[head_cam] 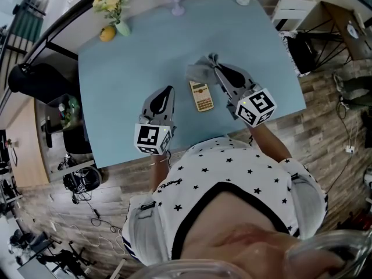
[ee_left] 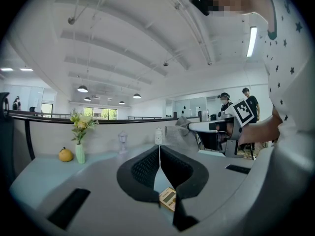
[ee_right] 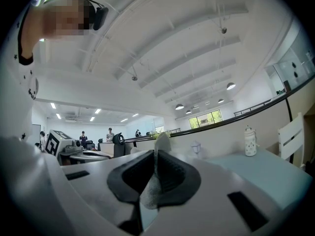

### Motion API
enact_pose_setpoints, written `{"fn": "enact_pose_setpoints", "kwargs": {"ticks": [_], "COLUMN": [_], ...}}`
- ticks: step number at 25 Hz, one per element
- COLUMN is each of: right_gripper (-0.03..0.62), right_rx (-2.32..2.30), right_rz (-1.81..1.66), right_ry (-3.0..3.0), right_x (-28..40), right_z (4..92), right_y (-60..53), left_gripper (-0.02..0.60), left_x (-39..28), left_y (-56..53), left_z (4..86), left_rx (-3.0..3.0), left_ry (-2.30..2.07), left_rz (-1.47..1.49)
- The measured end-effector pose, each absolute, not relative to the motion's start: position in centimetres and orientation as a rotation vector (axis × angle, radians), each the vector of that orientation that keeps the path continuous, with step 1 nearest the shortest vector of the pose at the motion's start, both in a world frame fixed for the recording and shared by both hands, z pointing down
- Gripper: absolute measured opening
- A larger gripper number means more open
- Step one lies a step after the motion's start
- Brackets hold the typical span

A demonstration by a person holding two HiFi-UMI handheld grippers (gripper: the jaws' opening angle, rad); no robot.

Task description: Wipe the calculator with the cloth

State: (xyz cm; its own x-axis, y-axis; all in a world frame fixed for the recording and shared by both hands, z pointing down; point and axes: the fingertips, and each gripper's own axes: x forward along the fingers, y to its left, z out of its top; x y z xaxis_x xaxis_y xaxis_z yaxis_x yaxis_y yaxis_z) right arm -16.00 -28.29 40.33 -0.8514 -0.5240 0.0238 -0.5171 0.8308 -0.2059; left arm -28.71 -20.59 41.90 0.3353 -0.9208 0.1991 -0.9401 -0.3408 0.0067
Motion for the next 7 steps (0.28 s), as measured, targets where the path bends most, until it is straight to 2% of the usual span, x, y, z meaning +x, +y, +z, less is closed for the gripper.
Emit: {"fn": "enact_pose_setpoints", "kwargs": {"ticks": [7], "right_gripper": [0.017], "right_rx": [-0.85], "right_rz": [-0.323], "right_ry": [2.973], "right_x": [-16.0], "right_z": [40.38], "right_y": [-28.75], "left_gripper": [0.031], "left_x": [-28.79], "left_y": [-21.07], "left_z": [41.91], "left_rx": [2.466], "left_ry": [-1.728], "left_rz": [0.243]}}
